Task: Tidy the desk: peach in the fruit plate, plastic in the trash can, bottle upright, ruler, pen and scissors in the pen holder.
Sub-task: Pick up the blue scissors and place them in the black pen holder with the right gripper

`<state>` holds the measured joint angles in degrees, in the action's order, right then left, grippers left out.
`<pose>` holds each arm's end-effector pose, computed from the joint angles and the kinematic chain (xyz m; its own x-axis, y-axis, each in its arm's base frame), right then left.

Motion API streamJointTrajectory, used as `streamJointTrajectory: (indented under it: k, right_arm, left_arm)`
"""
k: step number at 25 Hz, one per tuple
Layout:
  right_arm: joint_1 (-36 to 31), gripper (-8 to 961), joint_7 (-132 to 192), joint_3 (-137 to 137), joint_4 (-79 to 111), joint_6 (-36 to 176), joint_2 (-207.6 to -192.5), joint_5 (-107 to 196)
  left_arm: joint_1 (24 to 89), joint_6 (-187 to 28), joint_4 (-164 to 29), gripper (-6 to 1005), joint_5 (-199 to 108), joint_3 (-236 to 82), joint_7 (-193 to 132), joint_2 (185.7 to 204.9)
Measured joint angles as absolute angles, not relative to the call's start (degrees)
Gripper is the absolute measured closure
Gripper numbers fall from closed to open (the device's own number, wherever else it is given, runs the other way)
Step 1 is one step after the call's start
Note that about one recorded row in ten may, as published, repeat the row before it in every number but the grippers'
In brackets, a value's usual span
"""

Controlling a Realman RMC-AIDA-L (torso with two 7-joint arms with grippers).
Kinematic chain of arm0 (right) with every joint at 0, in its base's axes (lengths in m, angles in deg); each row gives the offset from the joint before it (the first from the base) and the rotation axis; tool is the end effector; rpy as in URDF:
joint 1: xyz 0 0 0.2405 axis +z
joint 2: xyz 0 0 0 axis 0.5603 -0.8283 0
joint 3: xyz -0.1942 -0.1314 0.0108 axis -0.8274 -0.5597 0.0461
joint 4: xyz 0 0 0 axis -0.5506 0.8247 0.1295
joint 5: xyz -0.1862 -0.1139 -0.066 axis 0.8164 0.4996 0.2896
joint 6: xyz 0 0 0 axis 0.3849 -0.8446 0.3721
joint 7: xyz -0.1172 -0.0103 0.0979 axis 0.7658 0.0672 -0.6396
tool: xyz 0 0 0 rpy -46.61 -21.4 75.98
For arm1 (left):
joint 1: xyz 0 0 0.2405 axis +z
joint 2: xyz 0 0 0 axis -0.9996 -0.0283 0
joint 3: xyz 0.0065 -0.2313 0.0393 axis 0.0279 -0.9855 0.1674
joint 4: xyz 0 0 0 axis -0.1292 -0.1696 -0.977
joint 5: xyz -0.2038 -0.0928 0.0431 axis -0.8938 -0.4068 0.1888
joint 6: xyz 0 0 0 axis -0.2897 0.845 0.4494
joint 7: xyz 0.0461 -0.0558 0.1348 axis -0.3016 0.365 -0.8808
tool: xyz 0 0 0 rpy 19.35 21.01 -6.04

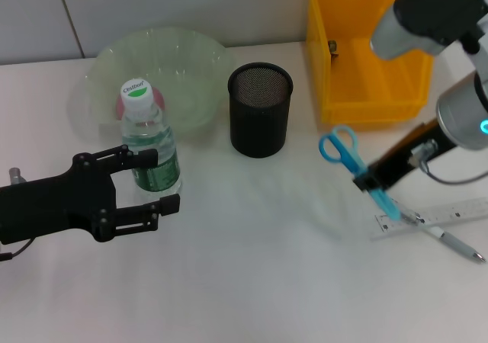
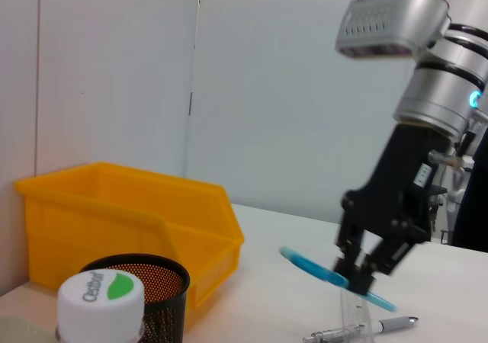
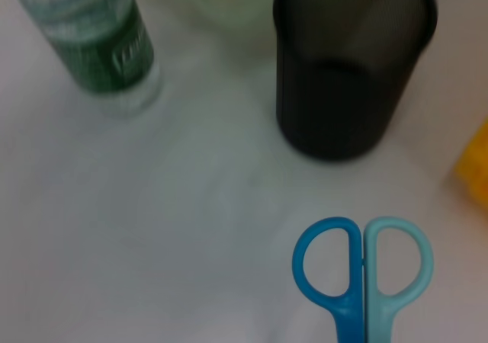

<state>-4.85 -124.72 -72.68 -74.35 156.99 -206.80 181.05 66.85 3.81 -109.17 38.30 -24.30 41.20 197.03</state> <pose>0.1386 0.3438 0.0361 0.6973 -0.7100 0.0980 -0.5773 -0.6374 -0.5103 -0.2428 0.3135 0.0099 0.8138 0.1627 0.5579 0.2976 -0.9413 -0.1595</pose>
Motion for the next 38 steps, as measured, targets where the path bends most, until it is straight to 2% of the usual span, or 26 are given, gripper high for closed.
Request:
streamJointTrajectory:
  k: [15,38]
  right_arm:
    - [-7.7,651,-111.3,-70.4,-71.9,133.7,-206.73,168.5]
    - [-4.9,603,-89.9,-70.7,-50.8,113.0,-206.69,147.3]
  left_arm:
    - [66.9,4.0,-109.5,201,38.3,-23.9,41.2,197.40]
    - [67.5,4.1,-109.5,201,39.2,-24.2,41.2,197.26]
